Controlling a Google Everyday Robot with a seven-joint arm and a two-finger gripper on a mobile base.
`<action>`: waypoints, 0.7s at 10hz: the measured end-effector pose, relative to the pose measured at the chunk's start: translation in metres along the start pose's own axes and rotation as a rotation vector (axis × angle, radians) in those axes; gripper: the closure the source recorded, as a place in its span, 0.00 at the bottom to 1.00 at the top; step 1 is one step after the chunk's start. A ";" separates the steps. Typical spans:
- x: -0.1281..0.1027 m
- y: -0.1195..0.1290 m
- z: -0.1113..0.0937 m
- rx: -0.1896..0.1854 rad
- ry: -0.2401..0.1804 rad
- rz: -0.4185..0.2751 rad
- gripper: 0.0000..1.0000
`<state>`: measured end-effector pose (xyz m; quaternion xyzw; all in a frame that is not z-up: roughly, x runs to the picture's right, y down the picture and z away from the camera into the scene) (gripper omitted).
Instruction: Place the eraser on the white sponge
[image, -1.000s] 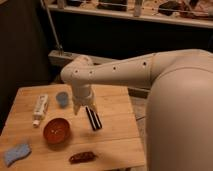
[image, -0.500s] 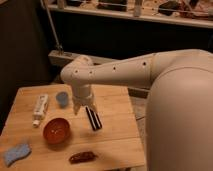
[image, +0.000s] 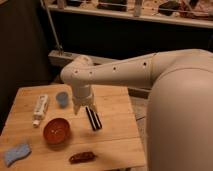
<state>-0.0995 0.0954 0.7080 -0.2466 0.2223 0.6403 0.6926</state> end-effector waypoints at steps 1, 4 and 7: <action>-0.013 -0.004 0.001 0.006 -0.042 -0.018 0.35; -0.050 -0.007 0.004 0.009 -0.145 -0.124 0.35; -0.075 0.002 0.017 -0.050 -0.217 -0.235 0.35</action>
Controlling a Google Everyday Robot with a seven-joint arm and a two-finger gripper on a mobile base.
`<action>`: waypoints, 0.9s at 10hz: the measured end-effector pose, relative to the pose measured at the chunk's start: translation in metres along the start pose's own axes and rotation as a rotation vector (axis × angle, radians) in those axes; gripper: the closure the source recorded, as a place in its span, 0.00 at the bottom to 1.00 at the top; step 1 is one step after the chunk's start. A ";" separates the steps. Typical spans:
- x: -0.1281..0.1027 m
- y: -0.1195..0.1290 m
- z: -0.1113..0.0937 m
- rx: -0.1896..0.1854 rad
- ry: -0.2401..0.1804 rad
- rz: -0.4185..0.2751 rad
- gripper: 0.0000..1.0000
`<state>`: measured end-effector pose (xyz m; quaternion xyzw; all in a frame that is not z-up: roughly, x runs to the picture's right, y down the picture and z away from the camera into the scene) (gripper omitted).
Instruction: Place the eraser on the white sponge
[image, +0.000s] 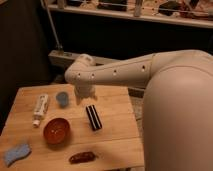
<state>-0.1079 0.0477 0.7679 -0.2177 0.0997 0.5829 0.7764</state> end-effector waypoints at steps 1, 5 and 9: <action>-0.002 0.000 0.010 -0.017 -0.004 -0.019 0.35; 0.007 -0.018 0.050 0.017 0.046 -0.050 0.35; 0.014 -0.024 0.072 0.034 0.073 -0.040 0.35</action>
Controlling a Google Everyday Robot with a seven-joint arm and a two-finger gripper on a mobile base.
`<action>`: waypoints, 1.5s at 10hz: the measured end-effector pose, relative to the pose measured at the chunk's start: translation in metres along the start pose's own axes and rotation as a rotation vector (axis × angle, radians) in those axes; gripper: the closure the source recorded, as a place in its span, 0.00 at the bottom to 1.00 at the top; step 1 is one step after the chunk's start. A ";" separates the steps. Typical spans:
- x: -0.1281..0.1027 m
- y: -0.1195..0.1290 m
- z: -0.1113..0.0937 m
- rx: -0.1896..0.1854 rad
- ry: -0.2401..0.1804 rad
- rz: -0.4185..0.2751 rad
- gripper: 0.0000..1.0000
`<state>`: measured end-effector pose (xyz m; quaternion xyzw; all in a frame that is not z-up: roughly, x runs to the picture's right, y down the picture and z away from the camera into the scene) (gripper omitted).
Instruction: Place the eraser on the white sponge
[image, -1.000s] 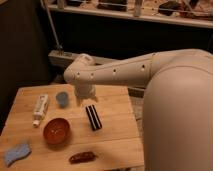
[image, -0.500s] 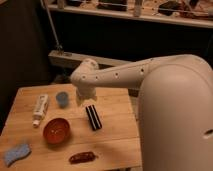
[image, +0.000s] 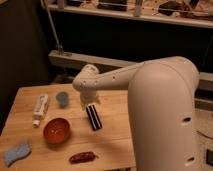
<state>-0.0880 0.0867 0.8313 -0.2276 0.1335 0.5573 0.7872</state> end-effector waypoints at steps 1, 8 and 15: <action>0.001 0.001 0.003 -0.010 0.000 -0.005 0.35; 0.013 0.011 0.029 -0.022 0.082 -0.052 0.35; 0.008 0.011 0.048 -0.032 0.157 -0.003 0.35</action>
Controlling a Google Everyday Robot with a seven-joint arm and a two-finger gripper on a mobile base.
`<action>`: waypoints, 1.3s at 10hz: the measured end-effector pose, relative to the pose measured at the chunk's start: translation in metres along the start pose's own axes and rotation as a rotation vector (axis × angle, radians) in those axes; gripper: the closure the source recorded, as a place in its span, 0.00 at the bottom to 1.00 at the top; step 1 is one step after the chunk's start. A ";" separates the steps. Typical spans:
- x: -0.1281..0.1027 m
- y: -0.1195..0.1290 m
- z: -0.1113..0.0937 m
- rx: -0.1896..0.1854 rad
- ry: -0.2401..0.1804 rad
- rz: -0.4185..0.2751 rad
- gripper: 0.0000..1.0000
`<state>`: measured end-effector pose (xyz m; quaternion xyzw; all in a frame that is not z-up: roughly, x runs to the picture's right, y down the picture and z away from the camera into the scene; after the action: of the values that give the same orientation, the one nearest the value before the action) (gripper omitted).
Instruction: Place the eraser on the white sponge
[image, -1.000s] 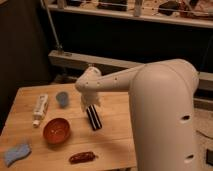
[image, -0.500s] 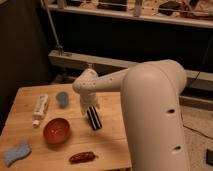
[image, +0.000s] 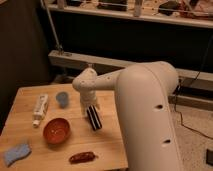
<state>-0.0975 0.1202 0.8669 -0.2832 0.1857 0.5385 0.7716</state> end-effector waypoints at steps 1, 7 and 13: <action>0.000 0.000 0.001 0.000 0.008 0.004 0.35; 0.004 -0.001 0.008 -0.012 0.045 0.038 0.35; 0.016 -0.001 0.018 -0.032 0.115 0.021 0.40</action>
<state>-0.0914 0.1426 0.8716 -0.3240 0.2243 0.5322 0.7493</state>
